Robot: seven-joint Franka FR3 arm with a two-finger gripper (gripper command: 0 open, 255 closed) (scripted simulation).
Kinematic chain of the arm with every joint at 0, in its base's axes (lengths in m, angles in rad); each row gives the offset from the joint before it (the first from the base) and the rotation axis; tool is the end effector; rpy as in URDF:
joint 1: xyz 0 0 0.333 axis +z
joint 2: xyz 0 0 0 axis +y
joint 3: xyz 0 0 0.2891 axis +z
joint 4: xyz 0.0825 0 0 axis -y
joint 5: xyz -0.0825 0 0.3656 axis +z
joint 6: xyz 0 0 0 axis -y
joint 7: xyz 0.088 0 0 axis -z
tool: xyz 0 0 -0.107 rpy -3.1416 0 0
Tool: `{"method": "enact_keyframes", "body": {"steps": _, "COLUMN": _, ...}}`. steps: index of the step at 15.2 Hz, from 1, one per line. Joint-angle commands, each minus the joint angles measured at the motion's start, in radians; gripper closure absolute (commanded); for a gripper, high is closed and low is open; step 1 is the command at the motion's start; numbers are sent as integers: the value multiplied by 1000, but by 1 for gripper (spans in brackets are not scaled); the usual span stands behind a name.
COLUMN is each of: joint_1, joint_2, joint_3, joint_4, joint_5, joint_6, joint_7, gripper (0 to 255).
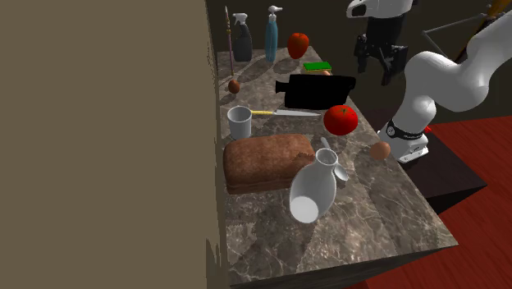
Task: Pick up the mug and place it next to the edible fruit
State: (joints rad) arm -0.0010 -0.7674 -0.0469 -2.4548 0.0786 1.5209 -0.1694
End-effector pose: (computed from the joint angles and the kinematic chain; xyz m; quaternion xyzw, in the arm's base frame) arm 0.3005 -0.0077 0.5180 -0.9927 -0.0670 0.0773 0.0637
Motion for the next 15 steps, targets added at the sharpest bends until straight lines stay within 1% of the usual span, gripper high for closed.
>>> {"method": "enact_keyframes", "body": {"steps": 1, "joint_1": 0, "joint_2": 0, "joint_3": 0, "joint_4": 0, "joint_5": 0, "joint_6": 0, "joint_7": 0, "gripper": 0}}
{"method": "enact_keyframes", "body": {"steps": 8, "joint_1": -5, "joint_2": 242, "joint_3": 15, "joint_4": 63, "joint_5": -21, "joint_6": 217, "joint_7": 15, "gripper": 0}}
{"method": "enact_keyframes", "body": {"steps": 15, "joint_1": -15, "joint_2": 497, "joint_3": 24, "joint_4": 190, "joint_5": -51, "joint_6": 381, "joint_7": 40, "gripper": 0}}
